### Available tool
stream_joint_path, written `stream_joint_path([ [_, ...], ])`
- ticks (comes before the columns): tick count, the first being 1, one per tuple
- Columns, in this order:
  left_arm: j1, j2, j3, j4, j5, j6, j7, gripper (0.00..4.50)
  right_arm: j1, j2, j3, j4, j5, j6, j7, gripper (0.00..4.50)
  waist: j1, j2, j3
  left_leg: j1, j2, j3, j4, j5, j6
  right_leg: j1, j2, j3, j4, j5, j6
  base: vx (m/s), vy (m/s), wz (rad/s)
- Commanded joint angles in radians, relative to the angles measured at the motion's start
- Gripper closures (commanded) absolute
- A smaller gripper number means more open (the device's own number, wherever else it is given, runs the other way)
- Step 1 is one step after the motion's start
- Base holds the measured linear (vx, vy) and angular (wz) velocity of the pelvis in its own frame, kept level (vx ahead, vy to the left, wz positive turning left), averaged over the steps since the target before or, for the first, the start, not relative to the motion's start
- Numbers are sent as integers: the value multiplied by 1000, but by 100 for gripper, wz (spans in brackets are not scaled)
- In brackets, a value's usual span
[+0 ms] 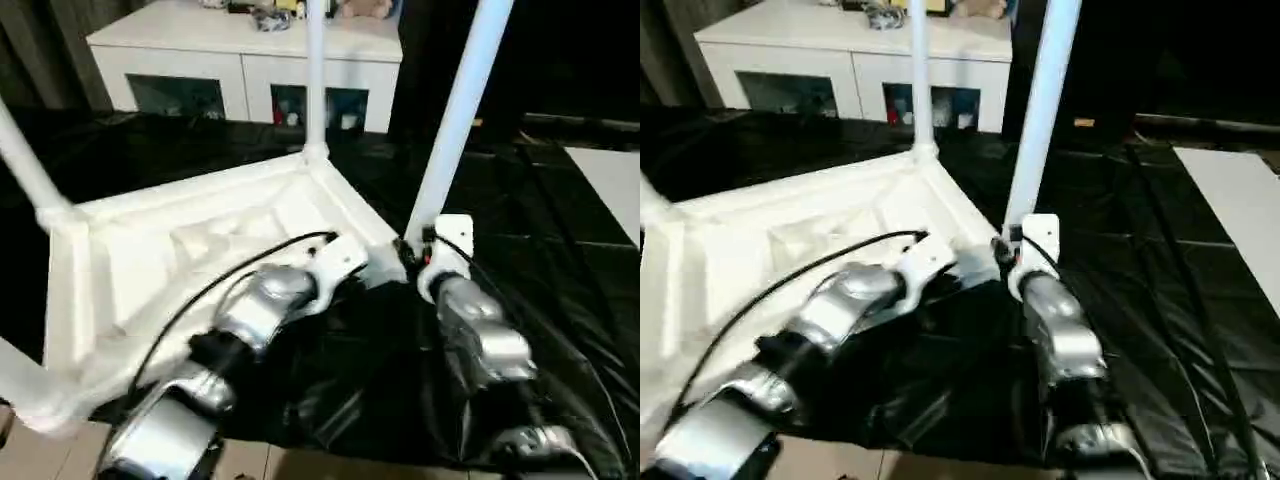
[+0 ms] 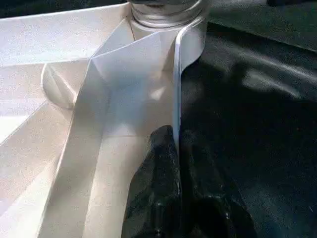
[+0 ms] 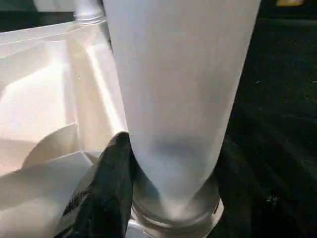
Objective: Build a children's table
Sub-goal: Rotate leg to tighten
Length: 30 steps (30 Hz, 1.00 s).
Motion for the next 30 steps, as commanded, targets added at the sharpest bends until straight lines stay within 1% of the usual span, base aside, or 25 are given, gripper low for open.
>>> stream_joint_path([
  [1, -36, 32, 99, 20, 16, -37, 160, 450, 34, 7, 5, 50, 3, 8, 9, 251, -5, -5, -48, 19, 47, -30, -91, -386, -25, 16, -56, 38, -97, -378, -134, 0, 0, 0],
  [2, -37, 36, 98, 21, 19, -42, 160, 450, 33, 4, 7, 44, -5, -6, 8, 251, -4, -6, -48, 17, 47, -28, -91, -378, -22, 18, -56, 39, -94, -358, -139, 0, 0, 0],
  [3, -34, 43, 92, 19, 20, -48, 149, 450, 38, -2, 15, 20, 8, -33, 66, 196, -2, -6, -49, 16, 47, -26, -90, -358, -14, 21, -57, 40, -90, -327, -150, 0, 0, 0],
  [5, -22, 60, 78, 2, 19, -64, 108, 450, 54, -24, 21, -35, 13, -69, 120, 196, 3, -11, -51, 17, 49, -21, -87, -342, 2, 21, -57, 41, -89, -307, -161, 0, 0, 0],
  [6, -15, 69, 70, -9, 19, -62, 89, 450, 62, -39, 26, -61, 12, -75, 139, 176, 7, -11, -52, 15, 47, -19, -84, -326, 16, 23, -56, 43, -87, -297, -162, 0, 0, 0],
  [7, -15, 70, 68, -6, 20, -64, 85, 450, 62, -43, 26, -65, 8, -78, 137, 166, -2, -11, -51, -2, 47, -24, -89, -303, 21, 35, -57, 40, -81, -300, -158, 0, 0, 0],
  [8, -8, 79, 58, -15, 19, -83, 56, 450, 65, -60, 25, -80, 7, -76, 149, 155, -7, -9, -58, -13, 46, -29, -89, -259, 18, 44, -57, 35, -75, -276, -154, 0, 0, 0],
  [9, 12, 101, 42, -48, 22, -88, 5, 450, 76, -102, 21, -115, 24, -62, 205, 147, -7, -10, -63, -11, 48, -29, -82, -219, 27, 41, -56, 35, -71, -219, -163, 0, 0, 0],
  [10, 23, 116, 30, -68, 24, -111, -28, 450, 84, -131, 30, -135, 29, -52, 249, 147, -3, -10, -69, -6, 48, -26, -74, -187, 37, 40, -57, 36, -67, -163, -178, 0, 0, 0],
  [11, 38, 133, 18, -95, 21, -129, -70, 450, 96, -172, 49, -162, 32, -40, 312, 133, -1, -12, -72, -6, 47, -24, -68, -151, 55, 40, -56, 37, -60, -99, -194, 0, 0, 0],
  [12, 43, 139, 16, -105, 20, -128, -81, 450, 102, -188, 55, -173, 34, -38, 337, 133, -1, -11, -70, -14, 46, -21, -63, -85, 94, 43, -52, 37, -48, 11, -227, 63, -19, 1],
  [13, 62, 161, 11, -139, 15, -120, -119, 450, 123, -246, 79, -210, 40, -34, 429, 122, 6, -11, -67, -13, 46, -18, -61, -75, 121, 44, -50, 35, -46, 41, -244, 56, -7, -3],
  [14, 66, 166, 11, -148, 13, -112, -126, 450, 129, -261, 84, -220, 43, -34, 453, 113, 8, -10, -67, -13, 47, -15, -58, -75, 132, 41, -53, 38, -46, 45, -248, 75, -12, -3],
  [15, 94, 200, -7, -198, -15, -144, -224, 450, 165, -328, 108, -275, 70, -43, 581, 113, 13, -7, -68, -8, 49, -15, -58, -86, 143, 40, -56, 37, -46, 36, -261, 0, 0, 0],
  [17, 132, 255, -41, -270, -51, -179, -359, 450, 221, -425, 141, -352, 107, -64, 766, 113, 17, -4, -66, -7, 53, -16, -59, -94, 150, 41, -55, 38, -44, 35, -268, 0, 0, 0],
  [18, 142, 274, -55, -289, -58, -193, -396, 450, 236, -447, 144, -369, 123, -60, 811, 113, 20, -3, -64, -1, 61, -16, -61, -113, 152, 36, -54, 40, -44, 38, -278, 0, 0, 0],
  [20, 162, 305, -70, -337, -87, -190, -468, 450, 268, -508, 155, -408, 164, -48, 917, 113, 27, -5, -62, 3, 62, -14, -64, -137, 143, 35, -53, 39, -46, 0, -285, 0, 0, 0],
  [21, 162, 305, -70, -337, -87, -190, -468, 450, 268, -508, 155, -408, 164, -48, 917, 113, 31, -4, -60, 6, 64, -13, -65, -151, 137, 32, -53, 39, -48, -20, -285, 0, 0, 0],
  [22, 173, 317, -71, -379, -112, -168, -508, 450, 279, -542, 167, -422, 174, -50, 970, 113, 31, -10, -56, 8, 65, -11, -70, -182, 122, 29, -53, 40, -54, -73, -280, 0, 0, 0],
  [23, 178, 323, -72, -399, -119, -162, -527, 450, 279, -556, 174, -424, 174, -52, 991, 113, 34, -8, -56, 9, 66, -12, -70, -192, 113, 30, -55, 40, -54, -95, -276, 0, 0, 0],
  [24, 180, 328, -74, -409, -120, -158, -537, 450, 272, -559, 178, -414, 168, -53, 993, 113, 35, -6, -51, 12, 68, -10, -75, -222, 95, 25, -55, 43, -60, -151, -263, 0, 0, 0],
  [25, 182, 330, -73, -415, -118, -157, -542, 450, 266, -559, 178, -407, 164, -50, 993, 94, 32, -6, -48, 14, 66, -9, -79, -258, 74, 22, -55, 44, -67, -212, -250, 0, 0, 0],
  [26, 182, 330, -73, -415, -118, -157, -542, 450, 266, -559, 178, -407, 164, -50, 993, 94, 32, -7, -48, 15, 65, -9, -79, -271, 64, 21, -55, 45, -68, -232, -243, 0, 0, 0],
  [27, 184, 334, -71, -423, -115, -158, -552, 450, 253, -555, 182, -391, 152, -48, 991, 84, 31, -12, -48, 15, 64, -9, -79, -279, 52, 19, -55, 46, -71, -255, -230, 0, 0, 0],
  [30, 185, 336, -67, -433, -121, -154, -558, 450, 235, -545, 218, -369, 93, -81, 973, 67, 30, -11, -48, 13, 63, -9, -81, -282, 34, 17, -58, 48, -74, -300, -202, -18, 3, 1],
])
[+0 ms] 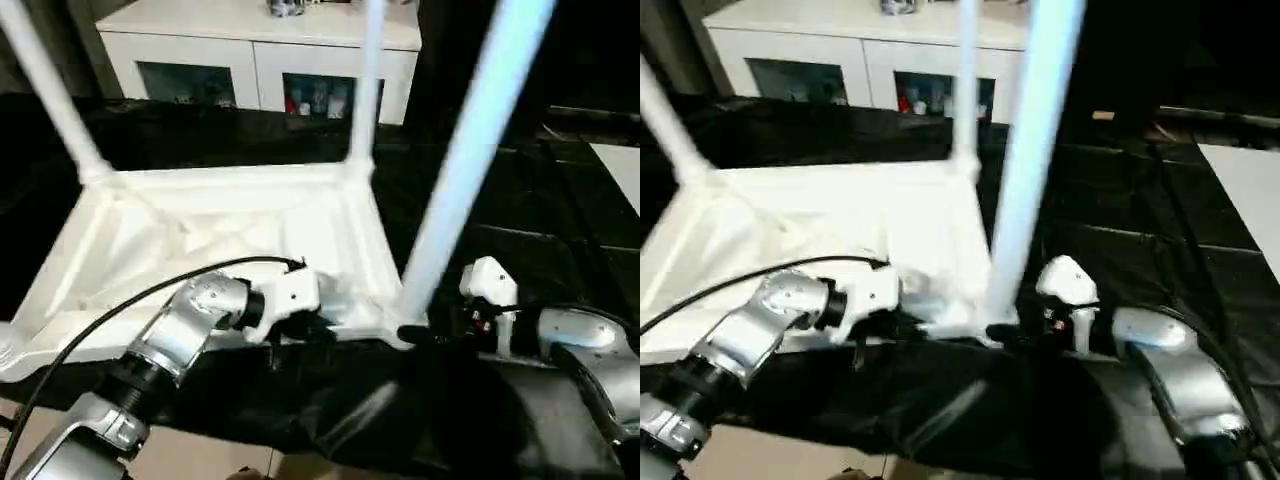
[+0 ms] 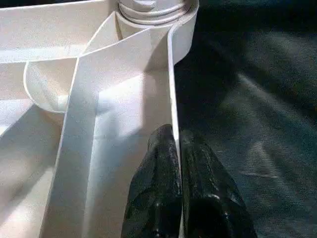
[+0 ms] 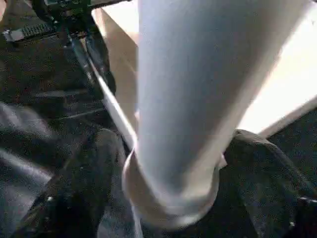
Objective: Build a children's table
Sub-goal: Rotate leg to tighten
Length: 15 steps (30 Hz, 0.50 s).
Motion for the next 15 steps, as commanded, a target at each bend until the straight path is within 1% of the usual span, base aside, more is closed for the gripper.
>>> stream_joint_path([
  [1, -13, -5, 1, -59, -10, -11, -18, 450, -9, 0, 18, 14, -31, -17, -4, 67, -5, -12, -52, 26, 57, -22, -80, -284, 24, 34, -56, 42, -80, -333, -192, 0, 0, 0],
  [2, -14, -4, 1, -60, -11, -12, -19, 450, -10, 3, 26, 16, -38, -20, -2, 67, -3, -13, -53, 27, 57, -22, -79, -283, 23, 32, -57, 43, -81, -332, -190, 0, 0, 0],
  [3, -13, -2, 2, -66, -13, -9, -22, 450, -12, 5, 35, 14, -39, -18, 5, 67, -3, -14, -53, 27, 56, -21, -79, -276, 26, 34, -56, 44, -79, -319, -190, 0, 0, 0],
  [4, -13, -1, 2, -67, -13, -8, -22, 450, -13, 7, 37, 13, -37, -15, 5, 67, -3, -15, -55, 22, 56, -23, -79, -259, 32, 37, -55, 43, -76, -298, -190, 0, 0, 0],
  [5, -13, -1, 2, -67, -13, -7, -22, 450, -13, 6, 38, 13, -38, -15, 6, 67, -3, -14, -55, 21, 56, -23, -79, -251, 34, 38, -55, 43, -74, -287, -191, 0, 0, 0],
  [7, -14, 3, 4, -66, -13, -6, -25, 450, -17, 5, 47, 24, -46, -9, 15, 67, -3, -15, -58, 21, 55, -21, -75, -223, 46, 37, -54, 43, -71, -241, -203, 0, 0, 0],
  [10, -14, 5, 7, -66, -11, -4, -27, 450, -21, 6, 40, 35, -44, -8, 12, 67, -1, -15, -60, 20, 55, -19, -71, -194, 62, 40, -54, 43, -65, -191, -221, 0, 0, 0],
  [11, -14, 5, 8, -66, -11, -2, -27, 450, -25, 12, 27, 43, -33, -1, 9, 83, -1, -15, -61, 21, 55, -19, -70, -190, 65, 40, -54, 43, -64, -185, -224, 0, 0, 0],
  [12, -14, 5, 8, -67, -11, -1, -28, 450, -27, 15, 23, 46, -27, 1, 9, 93, -2, -15, -61, 18, 54, -19, -69, -182, 69, 42, -54, 42, -62, -178, -228, 0, 0, 0],
  [13, -13, 6, 9, -67, -11, 0, -29, 450, -28, 16, 20, 47, -23, 2, 9, 93, -1, -16, -61, 18, 53, -19, -68, -179, 71, 42, -54, 42, -61, -176, -229, 0, 0, 0],
  [14, -12, 6, 9, -66, -12, 2, -31, 450, -28, 16, 21, 48, -22, 1, 11, 104, -2, -14, -61, 18, 54, -19, -68, -176, 73, 42, -53, 41, -61, -176, -232, 0, 0, 0],
  [15, -12, 7, 9, -66, -12, 3, -32, 450, -28, 16, 22, 48, -22, 1, 12, 113, -1, -15, -61, 19, 54, -18, -67, -175, 73, 42, -53, 41, -61, -173, -232, 0, 0, 0],
])
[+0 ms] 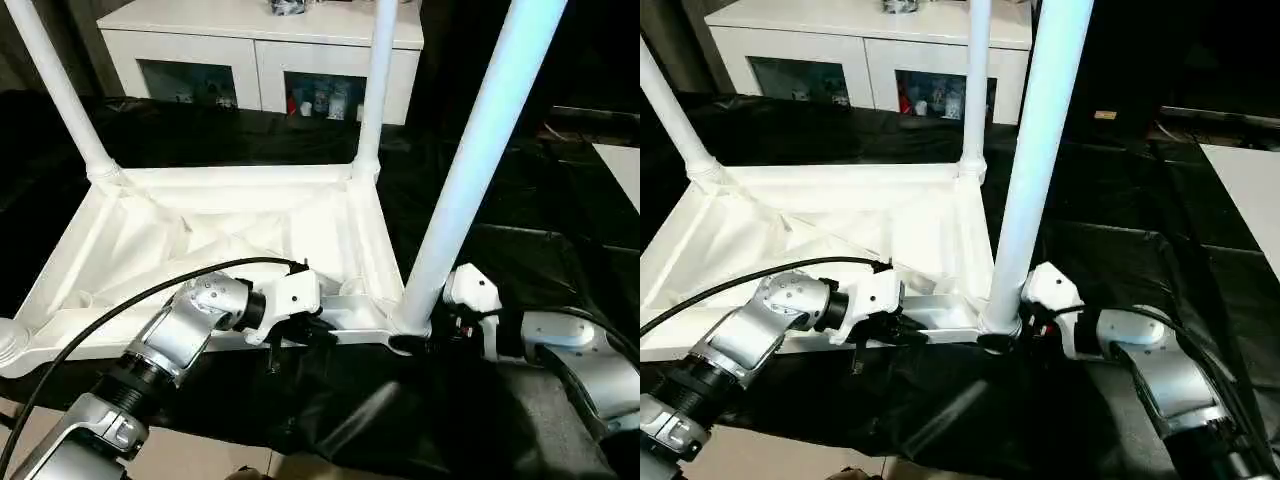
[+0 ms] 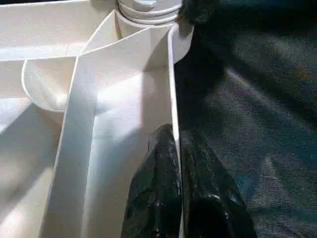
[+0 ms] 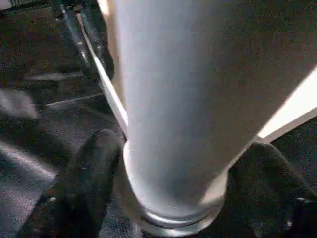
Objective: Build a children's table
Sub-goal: Rotate leg to tighten
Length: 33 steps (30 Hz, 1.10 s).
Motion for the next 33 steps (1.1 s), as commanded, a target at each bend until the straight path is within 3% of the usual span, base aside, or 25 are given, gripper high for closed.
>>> stream_joint_path([
  [1, -12, 2, 8, -53, -10, -10, -12, 450, -7, 1, -18, -1, 15, 10, 6, 125, -2, -14, -62, 20, 54, -20, -68, -175, 73, 44, -53, 40, -64, -173, -233, 0, 0, 0],
  [5, -7, 5, 6, -58, -14, 4, -25, 450, 2, -1, -22, -4, 28, 19, 26, 138, -3, -13, -61, 21, 54, -20, -69, -188, 69, 44, -53, 40, -65, -189, -232, 0, 0, 0],
  [6, -4, 7, 5, -59, -13, 5, -27, 450, 6, -4, -21, -4, 30, 17, 32, 166, -3, -14, -61, 21, 54, -20, -69, -191, 67, 44, -53, 40, -65, -194, -230, 0, 0, 0],
  [13, 2, 15, 2, -63, -14, 20, -36, 450, 21, 10, -22, 2, 47, 37, 31, 183, -2, -13, -62, 21, 54, -20, -68, -185, 69, 44, -53, 40, -64, -190, -231, 0, 0, 0],
  [16, -2, -1, -1, -32, 15, 31, 10, 450, -5, 82, -34, 68, -12, 34, -127, 184, -6, -12, -60, 20, 52, -20, -69, -194, 59, 42, -52, 39, -65, -208, -228, 0, 0, 0],
  [18, -31, -73, 22, 62, 50, 66, 152, 450, -53, 213, -84, 151, -51, 70, -389, 184, -22, -12, -54, 18, 46, -21, -75, -232, 18, 36, -48, 37, -74, -290, -211, 0, 0, 0],
  [19, -39, -94, 31, 85, 54, 69, 188, 450, -62, 241, -97, 163, -54, 79, -441, 184, -28, -13, -55, 24, 43, -25, -76, -276, -13, 34, -50, 34, -79, -364, -189, 0, 0, 0],
  [20, -55, -127, 46, 123, 62, 73, 255, 450, -73, 287, -117, 178, -49, 103, -514, 184, -30, -14, -58, 25, 44, -28, -75, -288, -21, 36, -51, 34, -80, -382, -179, -67, 3, -5],
  [21, -75, -162, 59, 160, 70, 84, 321, 450, -87, 333, -131, 195, -59, 114, -600, 184, -37, -15, -53, 28, 45, -27, -77, -317, -29, 27, -50, 37, -86, -405, -168, 0, 0, 0],
  [23, -118, -234, 94, 235, 79, 120, 465, 450, -116, 419, -151, 234, -72, 131, -743, 184, -40, -17, -56, 28, 44, -29, -77, -324, -37, 28, -49, 36, -87, -414, -159, 0, 0, 0],
  [24, -141, -265, 107, 270, 84, 136, 526, 450, -134, 459, -156, 257, -80, 129, -806, 185, -36, -15, -57, 33, 40, -28, -76, -333, -39, 24, -51, 38, -94, -435, -146, 0, 0, 0],
  [27, -172, -307, 111, 313, 104, 142, 609, 450, -170, 519, -145, 308, -123, 113, -895, 185, -36, -16, -56, 25, 39, -29, -78, -318, -23, 26, -51, 40, -95, -418, -138, 0, 0, 0],
  [32, -188, -328, 104, 346, 132, 109, 617, 450, -202, 552, -120, 329, -135, 48, -864, 185, -34, -14, -60, 23, 40, -27, -78, -296, -7, 30, -49, 41, -91, -345, -144, 0, 0, 0],
  [33, -186, -325, 102, 346, 132, 101, 605, 450, -198, 549, -118, 313, -128, 31, -836, 150, -32, -14, -61, 22, 41, -26, -77, -288, -1, 31, -50, 42, -88, -321, -149, 0, 0, 0],
])
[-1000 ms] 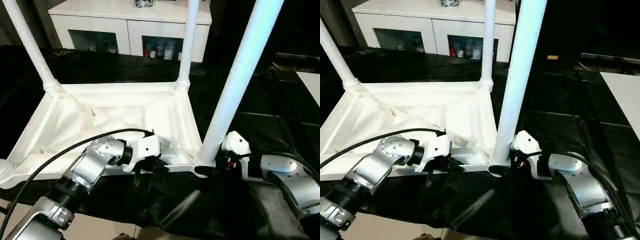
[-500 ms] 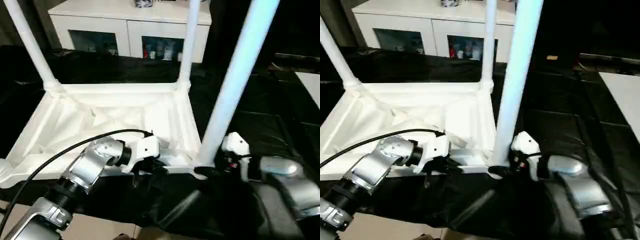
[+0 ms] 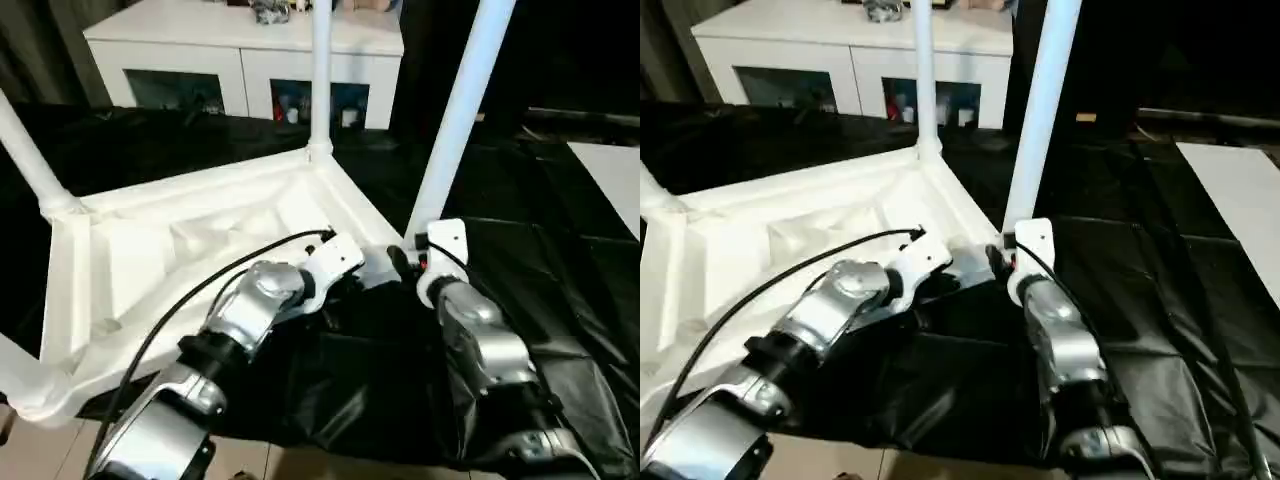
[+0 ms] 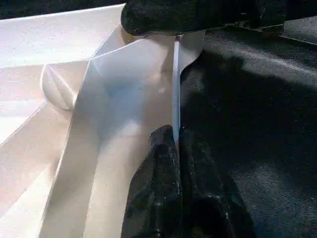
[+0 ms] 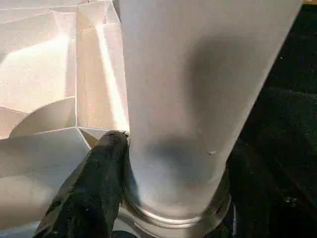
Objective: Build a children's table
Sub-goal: Rotate leg to tighten
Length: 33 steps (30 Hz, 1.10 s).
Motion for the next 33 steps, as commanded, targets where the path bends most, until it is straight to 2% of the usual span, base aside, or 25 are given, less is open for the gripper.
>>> stream_joint_path([
  [1, -7, 3, 33, 19, 16, -29, 80, 450, 22, 33, 62, -58, 25, -43, 125, 116, -2, -12, -57, 18, 44, -26, -82, -284, 6, 32, -50, 34, -87, -309, -157, 0, 0, 0],
  [3, 5, 21, 22, 0, 20, -42, 55, 450, 35, 12, 57, -94, 23, -51, 128, 109, 2, -13, -57, 17, 44, -23, -80, -268, 27, 34, -49, 36, -85, -280, -167, 0, 0, 0],
  [4, 13, 32, 19, -15, 18, -39, 40, 450, 41, -6, 53, -110, 22, -50, 133, 109, 1, -14, -58, 12, 45, -25, -81, -254, 32, 39, -50, 35, -82, -268, -168, 0, 0, 0],
  [6, 29, 60, 10, -47, 17, -57, 1, 450, 53, -49, 38, -143, 22, -45, 153, 80, -4, -15, -60, 4, 45, -28, -82, -227, 37, 46, -49, 32, -76, -248, -168, 0, 0, 0],
  [8, 37, 75, 8, -68, 16, -55, -19, 450, 60, -85, 31, -169, 34, -32, 191, 69, -2, -14, -61, 12, 46, -24, -78, -227, 44, 39, -48, 34, -78, -247, -175, 0, 0, 0],
  [10, 43, 86, 8, -80, 17, -54, -33, 450, 66, -111, 31, -187, 45, -22, 230, 49, 1, -13, -60, 13, 46, -22, -76, -217, 54, 39, -48, 36, -78, -240, -187, 0, 0, 0],
  [11, 51, 101, 3, -101, 15, -56, -60, 450, 80, -154, 39, -217, 63, 1, 298, 49, 1, -13, -60, 12, 46, -21, -76, -212, 55, 37, -48, 36, -78, -235, -190, 0, 0, 0],
  [12, 66, 129, -13, -133, 5, -94, -124, 450, 107, -222, 58, -261, 82, 6, 414, 49, 6, -12, -61, 12, 47, -23, -75, -215, 65, 45, -46, 34, -77, -220, -190, 0, 0, 0],
  [13, 66, 129, -13, -133, 5, -94, -124, 450, 107, -222, 58, -261, 82, 6, 414, 49, 9, -13, -60, 12, 52, -23, -75, -208, 69, 44, -48, 37, -75, -202, -191, 0, 0, 0],
  [14, 113, 194, -52, -231, -47, -124, -299, 450, 174, -350, 81, -362, 150, 17, 651, 49, 9, -8, -61, 12, 50, -23, -75, -214, 81, 50, -46, 35, -73, -176, -209, 0, 0, 0],
  [15, 128, 219, -69, -265, -63, -138, -358, 450, 197, -392, 93, -393, 168, 12, 723, 49, 18, -9, -60, 12, 57, -26, -75, -207, 85, 51, -52, 37, -71, -167, -206, 0, 0, 0],
  [18, 157, 260, -87, -337, -106, -132, -462, 450, 254, -495, 135, -460, 201, 9, 878, 49, 16, -6, -61, 15, 58, -21, -73, -183, 109, 44, -48, 37, -61, -93, -246, 0, 0, 0],
  [19, 159, 261, -86, -342, -111, -129, -468, 450, 258, -503, 139, -464, 202, 8, 889, 49, 15, -6, -60, 16, 58, -20, -74, -182, 110, 42, -47, 36, -62, -92, -254, 0, 0, 0],
  [20, 170, 269, -79, -385, -148, -89, -508, 450, 278, -543, 160, -483, 206, 15, 942, 49, 23, -7, -54, 19, 61, -18, -77, -206, 102, 40, -51, 38, -68, -140, -256, 0, 0, 0],
  [21, 170, 269, -79, -385, -148, -89, -508, 450, 278, -543, 160, -483, 206, 15, 942, 49, 24, -7, -54, 21, 61, -18, -77, -216, 96, 41, -51, 38, -68, -162, -255, 0, 0, 0],
  [22, 174, 281, -84, -403, -153, -81, -526, 450, 274, -543, 164, -478, 200, 12, 937, 49, 27, -6, -52, 26, 63, -17, -79, -242, 82, 35, -52, 40, -74, -207, -250, 0, 0, 0],
  [23, 175, 286, -86, -408, -150, -82, -529, 450, 269, -538, 163, -471, 197, 13, 928, 49, 26, -7, -52, 26, 62, -17, -80, -254, 75, 33, -51, 40, -75, -224, -247, 0, 0, 0],
  [26, 178, 300, -81, -423, -151, -88, -537, 450, 248, -528, 169, -454, 186, 15, 930, 49, 22, -11, -49, 20, 57, -21, -84, -288, 46, 36, -53, 40, -81, -311, -213, 0, 0, 0],
  [27, 177, 300, -80, -423, -151, -88, -537, 450, 248, -528, 170, -453, 186, 15, 930, 49, 22, -10, -50, 24, 58, -21, -84, -297, 37, 32, -52, 40, -84, -334, -199, 0, 0, 0],
  [30, 170, 300, -69, -407, -137, -96, -529, 450, 246, -538, 190, -442, 164, 24, 947, 49, 22, -12, -49, 22, 57, -22, -85, -298, 30, 31, -52, 41, -86, -355, -182, 0, 0, 0],
  [31, 169, 301, -67, -402, -135, -98, -529, 450, 247, -542, 195, -437, 157, 23, 950, 75, 21, -12, -49, 21, 57, -23, -85, -293, 30, 32, -51, 41, -86, -351, -180, 0, 0, 0],
  [33, 170, 304, -65, -401, -132, -96, -528, 450, 245, -543, 195, -426, 152, 22, 947, 87, 21, -12, -51, 21, 57, -23, -84, -283, 32, 32, -52, 41, -84, -331, -184, 0, 0, 0],
])
